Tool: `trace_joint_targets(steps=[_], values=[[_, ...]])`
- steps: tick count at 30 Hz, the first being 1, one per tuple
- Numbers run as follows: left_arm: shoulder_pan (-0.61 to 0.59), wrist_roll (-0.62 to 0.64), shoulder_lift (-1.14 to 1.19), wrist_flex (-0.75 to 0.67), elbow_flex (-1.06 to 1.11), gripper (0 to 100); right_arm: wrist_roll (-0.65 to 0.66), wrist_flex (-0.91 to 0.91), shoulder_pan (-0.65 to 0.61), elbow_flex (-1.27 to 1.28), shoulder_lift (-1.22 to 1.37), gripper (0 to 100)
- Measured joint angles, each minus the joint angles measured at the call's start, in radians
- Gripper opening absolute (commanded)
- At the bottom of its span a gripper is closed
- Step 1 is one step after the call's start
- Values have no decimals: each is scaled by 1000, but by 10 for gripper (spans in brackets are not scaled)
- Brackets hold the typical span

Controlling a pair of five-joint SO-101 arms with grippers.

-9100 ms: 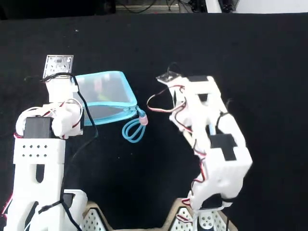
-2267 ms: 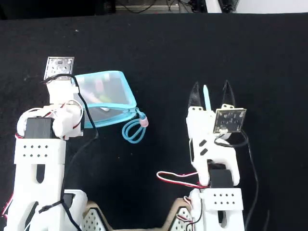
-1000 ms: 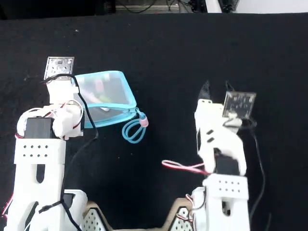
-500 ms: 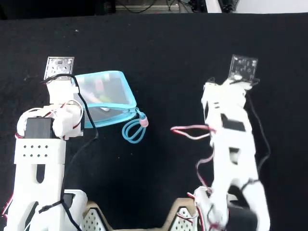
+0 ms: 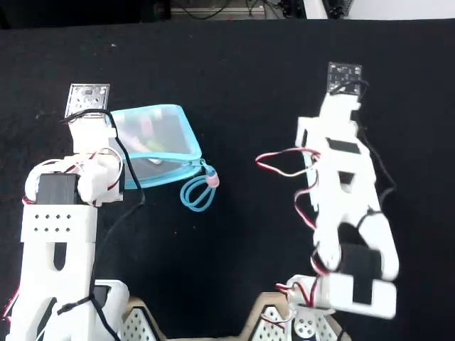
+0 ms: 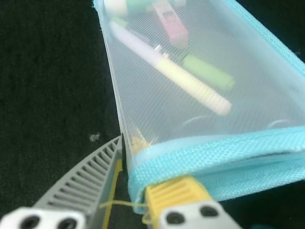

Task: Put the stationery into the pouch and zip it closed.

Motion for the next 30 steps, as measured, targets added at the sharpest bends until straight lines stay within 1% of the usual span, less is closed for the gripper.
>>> trace_joint_targets(steps=[5,11,14,21,23,24,25,27,28,29,30], values=[[0,0,0,0,0,33,48,0,-20,-71,112,423],[0,0,0,0,0,33,51,14,-21,-160,227,423],[0,0,0,0,0,33,54,101,-21,-253,304,423],[0,0,0,0,0,33,55,367,-21,-542,512,416],[0,0,0,0,0,33,55,423,-21,-612,563,351],[0,0,0,0,0,33,55,451,-21,-646,583,289],[0,0,0,0,0,33,55,477,-21,-677,600,211],[0,0,0,0,0,33,55,520,-21,-721,618,21],[0,0,0,0,0,33,55,535,-21,-736,623,10],[0,0,0,0,0,33,55,543,-21,-746,626,49],[0,0,0,0,0,33,55,548,-20,-749,628,41]])
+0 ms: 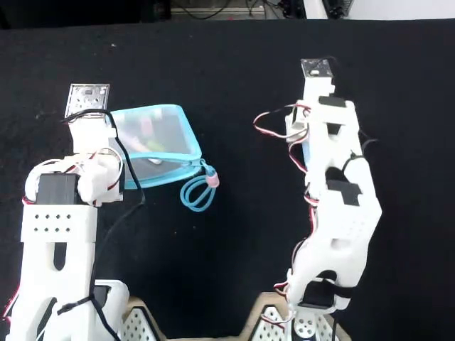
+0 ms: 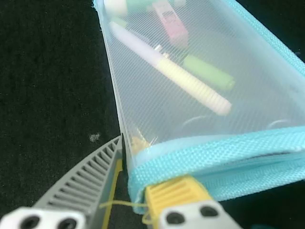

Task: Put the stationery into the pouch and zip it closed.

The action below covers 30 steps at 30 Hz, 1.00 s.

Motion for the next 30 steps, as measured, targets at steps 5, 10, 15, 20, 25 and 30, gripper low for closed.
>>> trace_joint_targets(steps=[5,10,15,20,25,30], values=[[0,0,0,0,0,33,2,6,0,-9,0,11],[0,0,0,0,0,33,2,6,0,-9,0,10],[0,0,0,0,0,33,0,60,0,-15,0,10],[0,0,0,0,0,33,2,203,-51,-8,-60,10],[0,0,0,0,0,33,2,227,-123,94,-176,10],[0,0,0,0,0,33,75,230,-133,269,-282,11]])
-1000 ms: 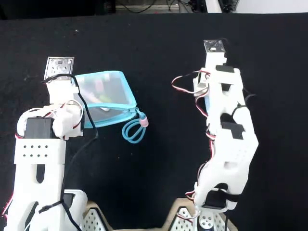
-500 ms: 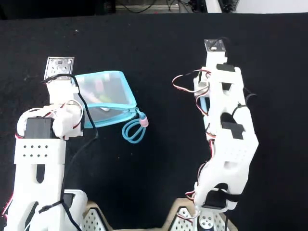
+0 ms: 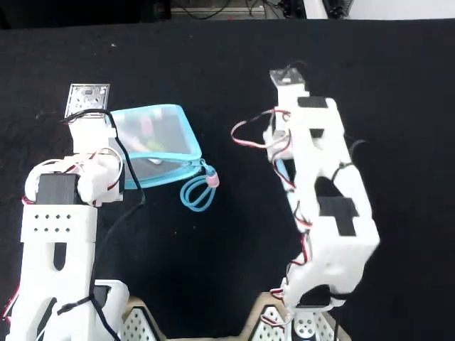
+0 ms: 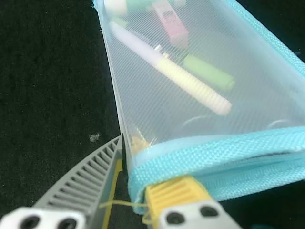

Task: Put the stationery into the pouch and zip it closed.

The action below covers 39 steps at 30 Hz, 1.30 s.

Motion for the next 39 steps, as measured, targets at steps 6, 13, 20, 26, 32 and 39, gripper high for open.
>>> trace_joint_targets(steps=[6,13,20,26,32,39], values=[[0,0,0,0,0,33,175,0,-40,132,-66,103],[0,0,0,0,0,33,206,0,-46,138,-66,150],[0,0,0,0,0,33,236,0,-61,138,-64,130],[0,0,0,0,0,33,327,6,-143,140,-64,128],[0,0,0,0,0,33,404,-61,-135,192,-64,129],[0,0,0,0,0,33,502,-84,-38,201,-64,130]])
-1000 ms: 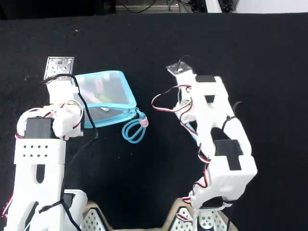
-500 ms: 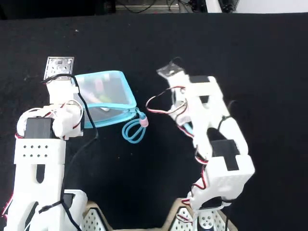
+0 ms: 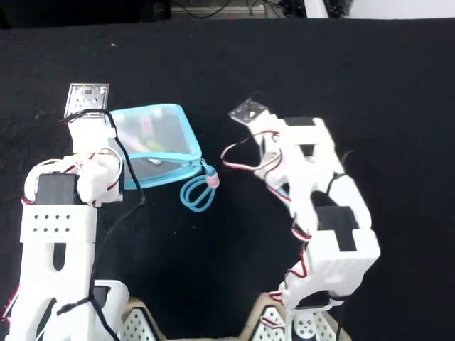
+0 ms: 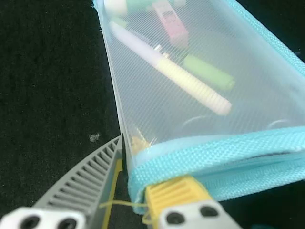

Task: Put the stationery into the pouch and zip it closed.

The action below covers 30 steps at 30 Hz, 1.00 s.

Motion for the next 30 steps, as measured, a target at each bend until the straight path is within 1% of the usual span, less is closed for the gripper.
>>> trace_joint_targets(steps=[3,9,10,12,13,14,16,19,22,26,30], values=[[0,0,0,0,0,33,26,-9,9,26,-2,130],[0,0,0,0,0,33,32,-17,11,44,-5,126],[0,0,0,0,0,33,32,-17,11,46,-5,111],[0,0,0,0,0,33,32,-18,11,46,-6,21],[0,0,0,0,0,33,26,-21,12,46,-6,7],[0,0,0,0,0,33,5,-25,17,46,-6,27],[0,0,0,0,0,33,-68,-25,18,43,-5,8],[0,0,0,0,0,33,-178,-23,18,40,-17,10],[0,0,0,0,0,33,-232,-20,14,40,-64,10],[0,0,0,0,0,33,-322,-18,-51,41,-147,10],[0,0,0,0,0,33,-479,-18,-120,41,-218,10]])
